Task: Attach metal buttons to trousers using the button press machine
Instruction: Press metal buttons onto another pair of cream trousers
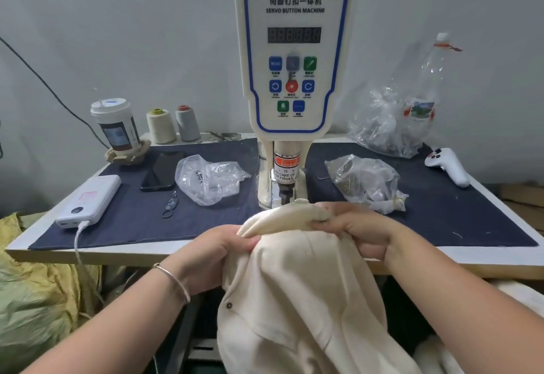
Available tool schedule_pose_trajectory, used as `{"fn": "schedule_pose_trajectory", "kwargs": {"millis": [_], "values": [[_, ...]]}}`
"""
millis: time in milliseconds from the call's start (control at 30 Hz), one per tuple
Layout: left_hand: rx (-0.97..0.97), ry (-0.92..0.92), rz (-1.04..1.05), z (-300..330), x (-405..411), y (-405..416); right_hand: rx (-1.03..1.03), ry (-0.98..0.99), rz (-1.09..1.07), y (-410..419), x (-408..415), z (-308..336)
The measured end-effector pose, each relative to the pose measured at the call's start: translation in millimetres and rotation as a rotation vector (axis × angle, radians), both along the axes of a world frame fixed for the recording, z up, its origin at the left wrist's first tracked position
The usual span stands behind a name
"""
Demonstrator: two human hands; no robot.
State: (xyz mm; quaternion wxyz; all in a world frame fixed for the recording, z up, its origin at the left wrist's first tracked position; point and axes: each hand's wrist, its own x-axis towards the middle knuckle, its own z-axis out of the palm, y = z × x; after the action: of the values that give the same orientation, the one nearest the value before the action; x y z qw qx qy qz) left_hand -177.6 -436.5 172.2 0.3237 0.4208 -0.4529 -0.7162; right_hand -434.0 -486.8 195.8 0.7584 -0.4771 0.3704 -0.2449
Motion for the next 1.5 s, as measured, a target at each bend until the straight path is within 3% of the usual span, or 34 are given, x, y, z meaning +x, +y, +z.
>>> {"fn": "schedule_pose_trajectory", "kwargs": {"millis": [133,267,367,500,633,800,1233,1500], "values": [[0.107,-0.051,0.236,-4.8,-22.1,-9.6,0.171,0.124,-0.069,-18.4,4.9,4.6],[0.061,-0.229,0.371,-0.3,-30.0,-23.2,0.134,0.187,-0.139,-28.8,15.2,9.2],[-0.065,-0.455,0.484,0.6,-31.2,-33.1,-0.055,0.254,-0.265,-33.0,23.3,8.3],[-0.283,-0.420,0.495,1.7,-26.7,-37.0,-0.227,0.133,-0.331,-38.2,23.6,0.9],[-0.453,-0.697,0.501,-5.2,-25.6,-45.3,-0.455,0.381,-0.344,-44.7,26.2,-11.2],[-0.559,-0.954,0.471,-17.1,-26.9,-53.2,-0.558,0.487,-0.362,-47.6,31.0,-23.9],[-0.642,-0.881,0.490,-35.3,-26.0,-60.7,-0.783,0.801,-0.631,-39.1,46.6,-48.7],[-0.672,-0.921,0.481,-39.9,-26.5,-62.4,-0.842,0.901,-0.659,-34.7,50.3,-58.4]]}}
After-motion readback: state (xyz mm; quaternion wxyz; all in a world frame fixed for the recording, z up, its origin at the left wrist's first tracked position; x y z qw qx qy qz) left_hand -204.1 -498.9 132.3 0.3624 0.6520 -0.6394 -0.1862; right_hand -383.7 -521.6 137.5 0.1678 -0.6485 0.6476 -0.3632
